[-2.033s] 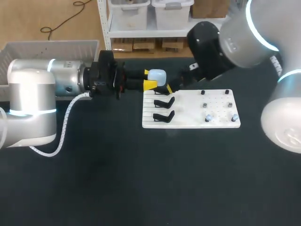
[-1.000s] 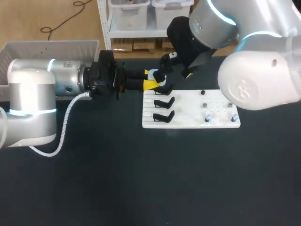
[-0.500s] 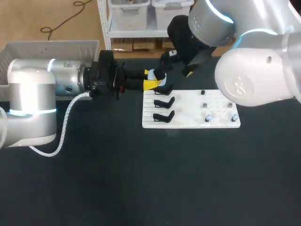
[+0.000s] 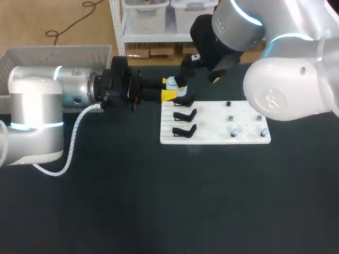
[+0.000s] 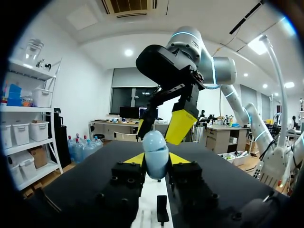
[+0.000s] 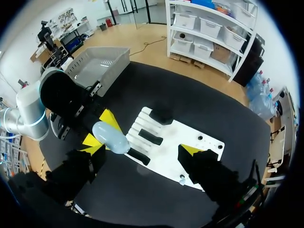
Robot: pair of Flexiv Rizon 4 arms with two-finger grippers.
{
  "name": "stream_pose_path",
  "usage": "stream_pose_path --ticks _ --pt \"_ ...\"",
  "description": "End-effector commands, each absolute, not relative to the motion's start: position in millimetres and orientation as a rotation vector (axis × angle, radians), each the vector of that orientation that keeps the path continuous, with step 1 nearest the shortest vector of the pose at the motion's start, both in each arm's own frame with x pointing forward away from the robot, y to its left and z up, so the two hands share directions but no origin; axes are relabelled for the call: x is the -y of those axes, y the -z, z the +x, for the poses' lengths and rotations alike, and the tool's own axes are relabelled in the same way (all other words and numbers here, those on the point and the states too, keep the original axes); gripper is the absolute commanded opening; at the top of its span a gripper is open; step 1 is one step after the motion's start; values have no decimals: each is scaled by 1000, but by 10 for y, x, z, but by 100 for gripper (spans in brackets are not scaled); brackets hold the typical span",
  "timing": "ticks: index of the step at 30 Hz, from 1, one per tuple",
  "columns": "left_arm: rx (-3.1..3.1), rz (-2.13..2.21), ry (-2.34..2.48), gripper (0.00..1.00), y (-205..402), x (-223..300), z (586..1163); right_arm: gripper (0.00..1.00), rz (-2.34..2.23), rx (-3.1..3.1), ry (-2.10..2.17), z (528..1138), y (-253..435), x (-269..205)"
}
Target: Pick up each earbud case from the left stands, insert the matching earbuds, close the lid, and place the case in the box.
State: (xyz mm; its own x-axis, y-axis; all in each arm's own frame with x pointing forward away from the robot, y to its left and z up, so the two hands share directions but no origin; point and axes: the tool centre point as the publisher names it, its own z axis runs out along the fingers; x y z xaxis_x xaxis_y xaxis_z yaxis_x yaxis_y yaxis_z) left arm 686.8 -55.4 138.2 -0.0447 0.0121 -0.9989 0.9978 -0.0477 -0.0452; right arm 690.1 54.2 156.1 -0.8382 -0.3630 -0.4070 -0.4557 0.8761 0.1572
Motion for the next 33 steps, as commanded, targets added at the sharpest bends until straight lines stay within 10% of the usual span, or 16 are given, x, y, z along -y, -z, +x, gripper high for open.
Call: stream_pose_path --ticks 1,33 --pt "-1223 1231 1274 0 -1379 562 6859 100 -588 -2664 -343 6923 -1579 -507" --pt "-1066 1242 1320 0 -1410 539 6826 100 -578 -2842 -23 6574 -1577 751"
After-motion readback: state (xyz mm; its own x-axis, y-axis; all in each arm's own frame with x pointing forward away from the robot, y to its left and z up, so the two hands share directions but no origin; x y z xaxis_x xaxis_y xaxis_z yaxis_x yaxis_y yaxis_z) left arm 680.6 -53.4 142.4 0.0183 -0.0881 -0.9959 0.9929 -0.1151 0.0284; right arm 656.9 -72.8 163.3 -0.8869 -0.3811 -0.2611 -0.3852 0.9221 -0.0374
